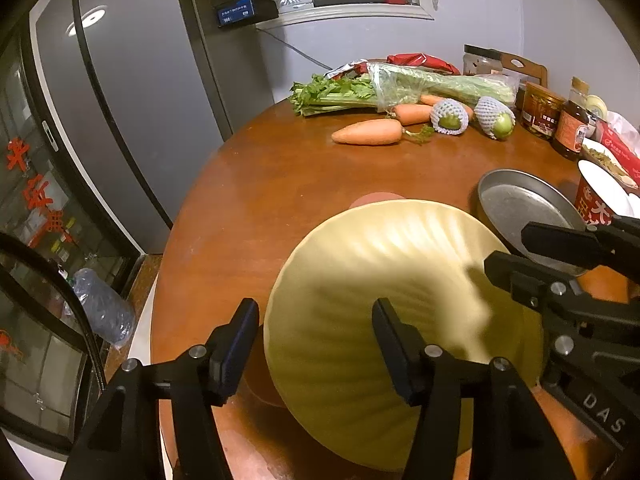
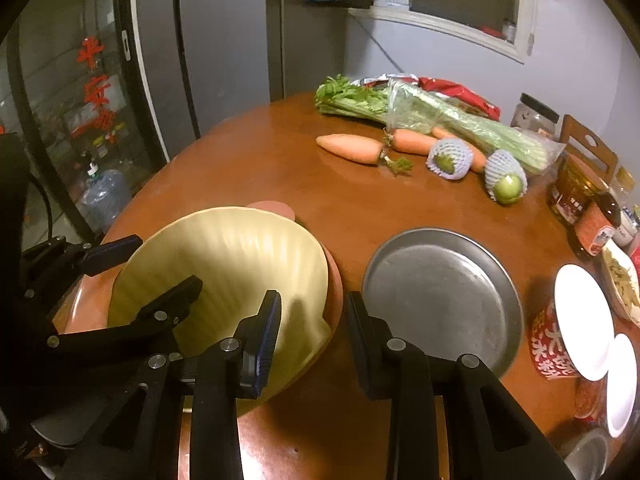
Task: Organize plates and bowls
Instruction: 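Lower the yellow plate onto the pink plate and open both grippers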
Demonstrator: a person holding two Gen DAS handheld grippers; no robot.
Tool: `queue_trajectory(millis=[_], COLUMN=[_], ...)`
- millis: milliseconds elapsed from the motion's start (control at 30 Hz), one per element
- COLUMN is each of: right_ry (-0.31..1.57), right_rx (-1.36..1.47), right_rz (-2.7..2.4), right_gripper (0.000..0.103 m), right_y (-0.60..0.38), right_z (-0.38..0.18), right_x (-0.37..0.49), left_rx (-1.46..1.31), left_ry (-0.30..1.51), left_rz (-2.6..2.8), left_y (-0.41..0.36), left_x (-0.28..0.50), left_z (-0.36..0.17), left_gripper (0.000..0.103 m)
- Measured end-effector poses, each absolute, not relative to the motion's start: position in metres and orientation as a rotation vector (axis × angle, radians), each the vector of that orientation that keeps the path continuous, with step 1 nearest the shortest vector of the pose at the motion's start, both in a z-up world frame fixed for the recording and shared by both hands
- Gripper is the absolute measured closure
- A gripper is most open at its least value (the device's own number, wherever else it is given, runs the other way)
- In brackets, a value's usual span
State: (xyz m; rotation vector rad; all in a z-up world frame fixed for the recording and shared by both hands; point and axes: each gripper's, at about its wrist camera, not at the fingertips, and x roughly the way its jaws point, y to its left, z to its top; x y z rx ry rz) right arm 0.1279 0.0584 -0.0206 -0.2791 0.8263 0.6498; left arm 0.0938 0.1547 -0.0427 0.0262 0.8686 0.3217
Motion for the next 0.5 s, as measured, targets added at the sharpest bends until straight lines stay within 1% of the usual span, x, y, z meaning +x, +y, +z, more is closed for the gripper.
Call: queue_trajectory(millis=[433, 500], right_ry=[0.816, 0.809], right_rx=[-0.219, -0.212], right_rz=[0.628, 0.620], right_gripper=[0.067, 0.066], right_y=[0.042, 0.039], right_z=[-0.018, -0.016], right_x=[0.115, 0.113], left_rx=[-0.002, -0.003], left_ry=[0.833, 0.826], left_rz=[0.297, 0.294], left_y=[0.151, 0.150], left_x=[0.077, 0.074], left_z=[-0.030, -0.028], left_gripper=[0.043, 0.043])
